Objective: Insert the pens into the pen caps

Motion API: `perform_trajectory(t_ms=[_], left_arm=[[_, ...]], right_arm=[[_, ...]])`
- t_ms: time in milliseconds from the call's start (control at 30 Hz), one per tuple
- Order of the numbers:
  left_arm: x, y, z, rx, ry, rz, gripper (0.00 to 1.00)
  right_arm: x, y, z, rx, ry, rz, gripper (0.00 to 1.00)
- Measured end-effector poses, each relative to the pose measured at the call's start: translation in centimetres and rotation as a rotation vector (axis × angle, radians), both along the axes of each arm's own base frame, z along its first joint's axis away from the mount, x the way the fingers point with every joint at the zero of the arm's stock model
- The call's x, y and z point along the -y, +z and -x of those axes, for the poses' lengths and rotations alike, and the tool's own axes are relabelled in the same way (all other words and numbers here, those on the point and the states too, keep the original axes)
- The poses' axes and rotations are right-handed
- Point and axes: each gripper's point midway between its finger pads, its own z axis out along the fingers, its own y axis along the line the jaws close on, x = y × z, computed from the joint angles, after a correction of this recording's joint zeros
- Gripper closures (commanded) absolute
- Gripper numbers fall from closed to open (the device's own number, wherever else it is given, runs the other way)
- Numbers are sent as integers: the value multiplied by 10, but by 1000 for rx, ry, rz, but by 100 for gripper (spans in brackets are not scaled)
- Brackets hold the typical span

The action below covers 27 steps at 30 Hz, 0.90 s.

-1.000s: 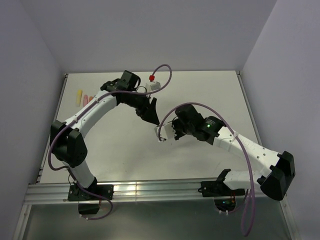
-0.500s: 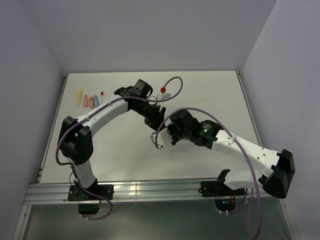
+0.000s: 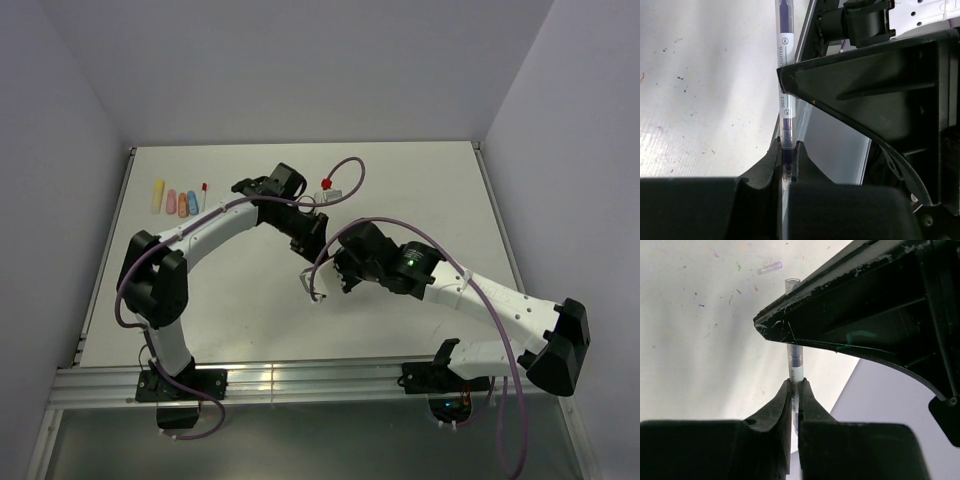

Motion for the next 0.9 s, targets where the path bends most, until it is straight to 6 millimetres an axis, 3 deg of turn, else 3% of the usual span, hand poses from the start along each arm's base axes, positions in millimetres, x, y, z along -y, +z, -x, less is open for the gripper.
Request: perform_trajectory(t_ms=[100,133,233,300,367,433,533,600,700,900], left_arm=[[1,-4,0,-6,8,12,100],[0,-5,1,-5,14,16,100],[-12,-10,-3,-6,77,0,100],[-28,-8,-20,3,161,-5,100],[-52,-1,-54,42,282,4,100],[-84,10,-91,119,415,15,100],[-134,28,-130,252,591,7,100],[-159,41,-138,342,667,-3,100],[-183,54,-135,449,735,-19,100],[-234,68,-137,550,864,-44,100]], right_arm=[[1,-1,1,-11,-15,-4,62],[0,-1,1,-13,-22,-15,48],[-2,6,-7,-9,-61,-79,31],[1,11,-15,-19,-105,-133,28],[9,14,-23,-45,-167,-190,28],[19,16,-32,-86,-247,-252,28],[27,14,-42,-175,-365,-337,32],[25,6,-51,-268,-446,-368,35],[3,-14,-57,-448,-527,-398,38],[-32,-69,-43,-804,-695,-357,44]])
